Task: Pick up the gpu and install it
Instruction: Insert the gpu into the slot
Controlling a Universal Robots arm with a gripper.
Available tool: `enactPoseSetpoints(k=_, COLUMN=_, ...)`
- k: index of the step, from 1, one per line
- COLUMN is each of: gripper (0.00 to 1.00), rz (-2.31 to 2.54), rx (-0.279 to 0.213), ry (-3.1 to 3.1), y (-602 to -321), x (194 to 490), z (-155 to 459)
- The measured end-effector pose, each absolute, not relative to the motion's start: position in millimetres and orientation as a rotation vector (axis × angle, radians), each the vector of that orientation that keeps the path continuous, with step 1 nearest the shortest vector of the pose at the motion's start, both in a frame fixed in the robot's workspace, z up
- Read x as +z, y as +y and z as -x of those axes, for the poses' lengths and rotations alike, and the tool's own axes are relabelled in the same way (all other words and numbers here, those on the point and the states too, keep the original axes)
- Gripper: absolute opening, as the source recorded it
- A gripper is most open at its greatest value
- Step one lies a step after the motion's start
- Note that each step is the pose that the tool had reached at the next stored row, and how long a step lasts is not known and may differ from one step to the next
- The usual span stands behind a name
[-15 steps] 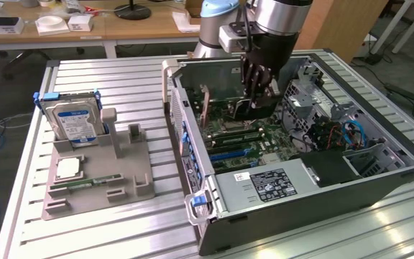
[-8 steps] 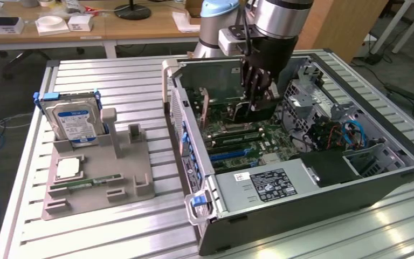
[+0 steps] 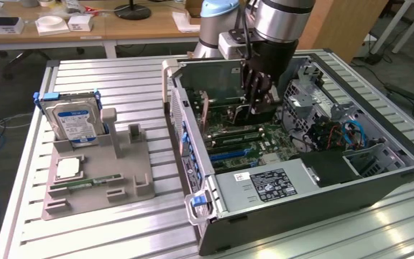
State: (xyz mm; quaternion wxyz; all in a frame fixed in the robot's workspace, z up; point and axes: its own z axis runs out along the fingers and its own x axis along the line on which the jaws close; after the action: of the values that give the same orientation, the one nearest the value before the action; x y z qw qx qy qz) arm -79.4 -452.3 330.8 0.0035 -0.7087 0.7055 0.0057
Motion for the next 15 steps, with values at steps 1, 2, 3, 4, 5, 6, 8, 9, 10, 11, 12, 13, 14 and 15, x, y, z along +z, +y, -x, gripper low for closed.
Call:
enactPoseSetpoints(k=1, gripper=0.27, rz=2.222, rx=0.018, ry=2.211, y=-453, x=330, z=79)
enactPoseSetpoints(k=2, gripper=0.27, rz=2.222, rx=0.018, ry=2.211, y=-454, x=330, z=80)
enactPoseSetpoints(k=3, gripper=0.27, rz=2.222, rx=0.018, ry=2.211, y=-454, x=330, z=80)
enactPoseSetpoints(k=4, gripper=0.27, rz=2.221, rx=0.018, ry=2.211, y=-455, x=329, z=80)
enactPoseSetpoints(k=5, gripper=0.27, rz=2.221, rx=0.018, ry=2.211, y=-455, x=328, z=80)
enactPoseSetpoints(k=6, gripper=0.27, rz=2.221, rx=0.018, ry=2.212, y=-455, x=327, z=80)
enactPoseSetpoints(k=8, gripper=0.27, rz=2.221, rx=0.018, ry=2.211, y=-455, x=325, z=80)
enactPoseSetpoints(k=9, gripper=0.27, rz=2.222, rx=0.018, ry=2.211, y=-455, x=323, z=80)
enactPoseSetpoints(k=10, gripper=0.27, rz=2.222, rx=0.018, ry=2.211, y=-455, x=322, z=80)
enactPoseSetpoints(k=11, gripper=0.27, rz=2.222, rx=0.018, ry=2.211, y=-456, x=321, z=80)
enactPoseSetpoints(k=12, gripper=0.27, rz=2.222, rx=0.018, ry=2.211, y=-456, x=321, z=80)
enactPoseSetpoints(k=13, gripper=0.27, rz=2.222, rx=0.018, ry=2.211, y=-456, x=320, z=80)
enactPoseSetpoints(k=14, gripper=0.27, rz=2.222, rx=0.018, ry=2.211, y=-456, x=319, z=81)
enactPoseSetpoints(k=15, gripper=0.27, rz=2.222, rx=0.018, ry=2.211, y=-456, x=319, z=81)
